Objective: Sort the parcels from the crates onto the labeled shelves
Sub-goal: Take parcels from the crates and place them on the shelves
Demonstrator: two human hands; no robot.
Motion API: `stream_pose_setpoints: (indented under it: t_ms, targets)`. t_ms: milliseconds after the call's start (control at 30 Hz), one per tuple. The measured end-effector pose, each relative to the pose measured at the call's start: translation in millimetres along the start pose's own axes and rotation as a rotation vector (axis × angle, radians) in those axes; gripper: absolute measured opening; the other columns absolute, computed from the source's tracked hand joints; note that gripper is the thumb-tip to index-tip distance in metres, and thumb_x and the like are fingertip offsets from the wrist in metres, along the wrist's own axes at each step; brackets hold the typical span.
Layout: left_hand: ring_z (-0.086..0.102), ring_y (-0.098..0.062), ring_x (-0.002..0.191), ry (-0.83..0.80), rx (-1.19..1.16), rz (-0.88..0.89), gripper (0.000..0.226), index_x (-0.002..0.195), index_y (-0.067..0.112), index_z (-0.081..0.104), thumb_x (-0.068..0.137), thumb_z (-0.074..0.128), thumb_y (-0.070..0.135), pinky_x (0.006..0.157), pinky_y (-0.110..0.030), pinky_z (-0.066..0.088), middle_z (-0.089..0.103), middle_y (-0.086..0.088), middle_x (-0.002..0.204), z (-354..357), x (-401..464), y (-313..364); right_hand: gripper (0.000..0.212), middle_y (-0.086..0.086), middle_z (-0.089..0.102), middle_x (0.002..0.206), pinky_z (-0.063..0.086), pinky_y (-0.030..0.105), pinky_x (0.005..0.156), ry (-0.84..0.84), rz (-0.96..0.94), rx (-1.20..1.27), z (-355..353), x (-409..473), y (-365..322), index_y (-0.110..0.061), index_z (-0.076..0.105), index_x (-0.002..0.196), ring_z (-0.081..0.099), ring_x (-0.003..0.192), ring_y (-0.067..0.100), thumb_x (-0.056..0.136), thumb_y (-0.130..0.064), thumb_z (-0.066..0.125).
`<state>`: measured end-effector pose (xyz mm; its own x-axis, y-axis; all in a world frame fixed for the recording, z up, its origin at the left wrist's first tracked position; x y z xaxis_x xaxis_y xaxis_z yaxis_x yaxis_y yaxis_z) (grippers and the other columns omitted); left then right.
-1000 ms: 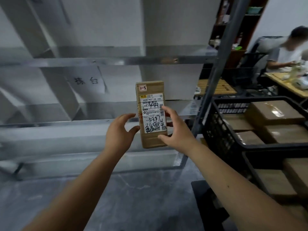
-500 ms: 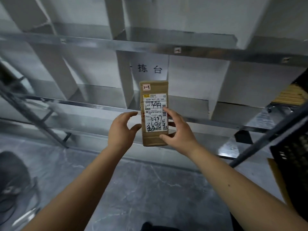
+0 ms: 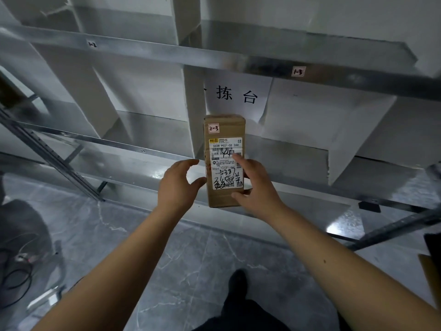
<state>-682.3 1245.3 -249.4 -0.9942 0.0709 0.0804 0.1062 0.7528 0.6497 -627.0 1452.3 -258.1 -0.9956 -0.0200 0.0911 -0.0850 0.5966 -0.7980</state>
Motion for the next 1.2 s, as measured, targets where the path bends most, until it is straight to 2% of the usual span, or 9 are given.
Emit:
stream_pose_setpoints:
  t_ms: [100, 267, 433, 633, 767, 1000, 1100, 1200]
  targets:
    - [0.053, -0.025, 0.138, -0.03, 0.085, -0.03, 0.06, 0.146, 0.029, 0.057, 0.091, 0.078, 0.043, 0.113, -0.049, 0.046, 0.057, 0.001, 0.151, 18.6, 24.5, 0.1, 0.106, -0.011, 0.027, 0.15, 0.055, 0.034, 0.105, -0.015, -0.004, -0.006, 1.2, 23.5, 20.5, -0.061, 0.021, 0.153, 0.042, 0.133, 0.003, 0.087, -0.003, 0.08]
    - [0.055, -0.029, 0.135, -0.061, 0.285, 0.006, 0.064, 0.148, 0.03, 0.053, 0.091, 0.075, 0.05, 0.106, -0.052, 0.05, 0.057, -0.002, 0.15, 42.9, 61.2, 6.1, 0.109, -0.008, 0.026, 0.152, 0.055, 0.032, 0.104, -0.011, -0.014, 0.001, 2.6, 56.8, 50.2, -0.063, 0.019, 0.15, 0.048, 0.137, 0.013, 0.085, 0.0, 0.08]
    - [0.051, -0.03, 0.138, -0.084, 0.403, 0.056, 0.064, 0.148, 0.029, 0.052, 0.092, 0.072, 0.052, 0.111, -0.052, 0.043, 0.057, -0.001, 0.15, 56.9, 88.4, 6.7, 0.106, -0.002, 0.029, 0.153, 0.058, 0.034, 0.101, 0.033, 0.004, -0.047, 6.3, 77.9, 66.7, -0.055, 0.02, 0.153, 0.053, 0.135, 0.018, 0.084, -0.003, 0.082]
    - [0.05, -0.029, 0.137, -0.116, 0.382, 0.144, 0.052, 0.146, 0.031, 0.053, 0.098, 0.065, 0.047, 0.112, -0.049, 0.04, 0.058, 0.001, 0.148, 72.0, 105.5, -2.7, 0.106, -0.004, 0.029, 0.154, 0.059, 0.032, 0.098, 0.1, 0.049, -0.029, 19.6, 90.3, 76.6, -0.053, 0.023, 0.155, 0.054, 0.133, 0.016, 0.083, 0.0, 0.081]
    - [0.055, -0.03, 0.132, -0.157, 0.367, 0.208, 0.046, 0.143, 0.031, 0.054, 0.101, 0.06, 0.047, 0.108, -0.05, 0.043, 0.061, 0.0, 0.143, 78.7, 115.1, -6.1, 0.105, -0.005, 0.029, 0.154, 0.059, 0.033, 0.098, 0.184, 0.081, -0.014, 23.8, 87.7, 76.6, -0.056, 0.025, 0.151, 0.054, 0.133, 0.017, 0.084, 0.003, 0.078]
    - [0.064, -0.034, 0.112, -0.23, 0.262, 0.237, 0.031, 0.137, 0.032, 0.051, 0.105, 0.052, 0.029, 0.083, -0.048, 0.056, 0.061, -0.004, 0.135, 85.4, 133.4, -8.5, 0.102, 0.003, 0.031, 0.154, 0.06, 0.041, 0.098, 0.314, -0.007, -0.076, 24.3, 102.7, 65.5, -0.048, 0.025, 0.154, 0.047, 0.134, 0.015, 0.081, 0.001, 0.076]
    - [0.067, -0.035, 0.107, -0.219, 0.251, 0.24, 0.034, 0.139, 0.035, 0.046, 0.105, 0.05, 0.029, 0.08, -0.049, 0.059, 0.062, -0.003, 0.135, 87.8, 143.2, -11.5, 0.102, 0.004, 0.032, 0.153, 0.061, 0.043, 0.093, 0.351, -0.026, -0.104, 27.6, 112.3, 69.5, -0.05, 0.024, 0.153, 0.047, 0.132, 0.014, 0.081, 0.001, 0.075]
    - [0.069, -0.035, 0.104, -0.183, 0.256, 0.231, 0.039, 0.143, 0.038, 0.042, 0.105, 0.049, 0.032, 0.08, -0.05, 0.061, 0.063, -0.003, 0.135, 91.7, 148.2, -16.2, 0.101, 0.007, 0.034, 0.152, 0.062, 0.044, 0.091, 0.383, -0.069, -0.149, 31.3, 119.7, 74.0, -0.049, 0.023, 0.152, 0.049, 0.131, 0.02, 0.08, 0.0, 0.076]
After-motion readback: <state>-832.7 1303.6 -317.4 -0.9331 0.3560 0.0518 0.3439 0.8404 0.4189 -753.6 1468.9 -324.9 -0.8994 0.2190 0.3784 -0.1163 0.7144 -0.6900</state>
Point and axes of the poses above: each hand's wrist, its own x-axis towards the middle knuckle, its own z-axis out of the palm, y = z × x, the point moved 10 cm from there along x, towards the middle knuckle
